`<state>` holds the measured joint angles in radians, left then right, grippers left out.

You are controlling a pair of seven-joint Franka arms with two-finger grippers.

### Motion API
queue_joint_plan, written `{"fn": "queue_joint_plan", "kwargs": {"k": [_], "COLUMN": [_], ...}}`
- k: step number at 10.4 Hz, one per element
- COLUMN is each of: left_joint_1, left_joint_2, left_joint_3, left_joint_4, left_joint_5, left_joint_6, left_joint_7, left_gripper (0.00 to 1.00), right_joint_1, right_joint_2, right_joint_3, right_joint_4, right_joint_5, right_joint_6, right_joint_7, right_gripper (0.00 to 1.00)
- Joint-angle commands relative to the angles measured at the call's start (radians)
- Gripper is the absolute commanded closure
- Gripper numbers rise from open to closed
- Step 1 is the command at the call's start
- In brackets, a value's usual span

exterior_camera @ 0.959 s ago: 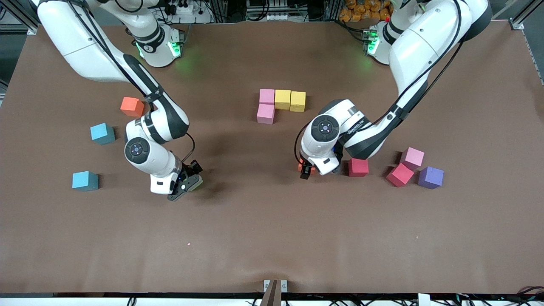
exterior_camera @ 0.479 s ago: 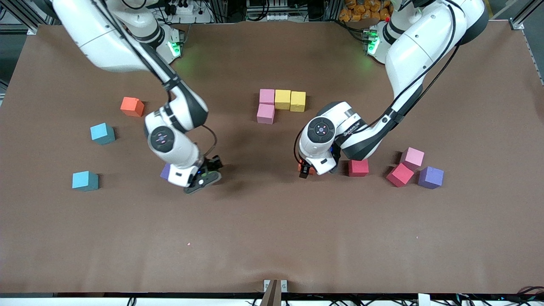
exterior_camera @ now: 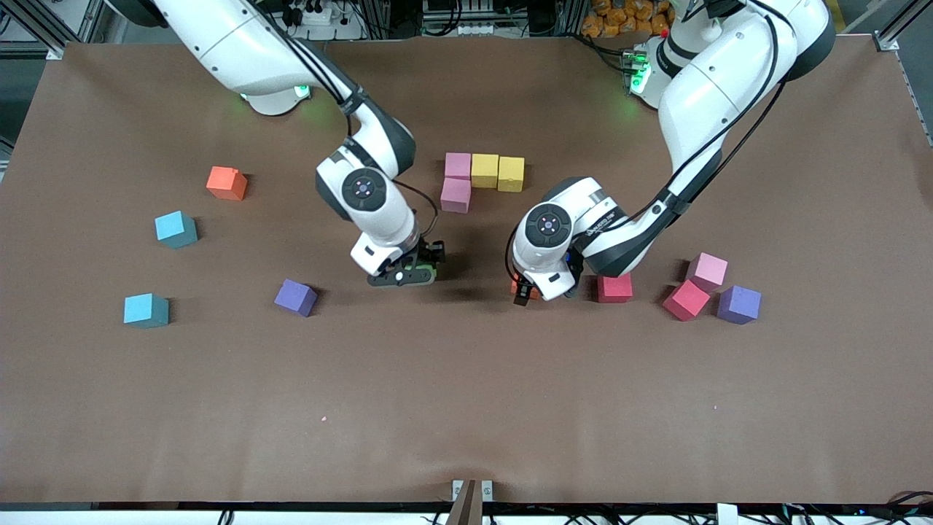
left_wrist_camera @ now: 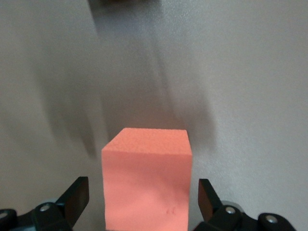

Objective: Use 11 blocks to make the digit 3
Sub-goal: 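Carry the green cube toward the pink cubes while the left gripper lifts orange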

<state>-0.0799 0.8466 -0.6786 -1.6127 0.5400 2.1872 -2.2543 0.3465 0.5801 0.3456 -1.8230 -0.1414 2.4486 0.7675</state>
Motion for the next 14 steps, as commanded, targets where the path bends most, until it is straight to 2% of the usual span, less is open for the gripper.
{"fn": "queue_joint_plan", "kwargs": {"k": [1,2,4,9,14], "left_joint_1": [0.006,0.009,0.011,0.034,0.023], "left_joint_2": [0.000,0.000,0.000,-0.003,-0.001], "left_joint_3": [0.008,0.008,0.010,0.010,0.010], "left_joint_4": [-0.003,-0.003,-0.003,0.002,0.005], "left_joint_5": [0.021,0.021,0.018,-0.028,-0.051], "left_joint_6": [0.011,0.011,0.009,0.008,0.008], "left_joint_7": [0.007,0.007,0.005,0.009,0.004], "left_gripper": [0.00,0.00,0.00,0.00,0.00], "right_joint_1": [0.034,0.049,0.110,0.135,0.155], "right_joint_2": [-0.032,-0.043,-0.043,-0.055,-0.051], "right_joint_3": [0.006,0.006,0.004,0.004,0.004], "right_joint_4": [-0.086,-0.126,-0.153,-0.183,-0.183], "right_joint_5": [-0.006,-0.007,-0.017,-0.084,-0.087], "right_joint_6": [0.071,0.122,0.135,0.110,0.110], "right_joint_7": [0.145,0.192,0.309,0.334,0.391], "right_gripper": [0.75,0.75,0.75,0.76,0.76]}}
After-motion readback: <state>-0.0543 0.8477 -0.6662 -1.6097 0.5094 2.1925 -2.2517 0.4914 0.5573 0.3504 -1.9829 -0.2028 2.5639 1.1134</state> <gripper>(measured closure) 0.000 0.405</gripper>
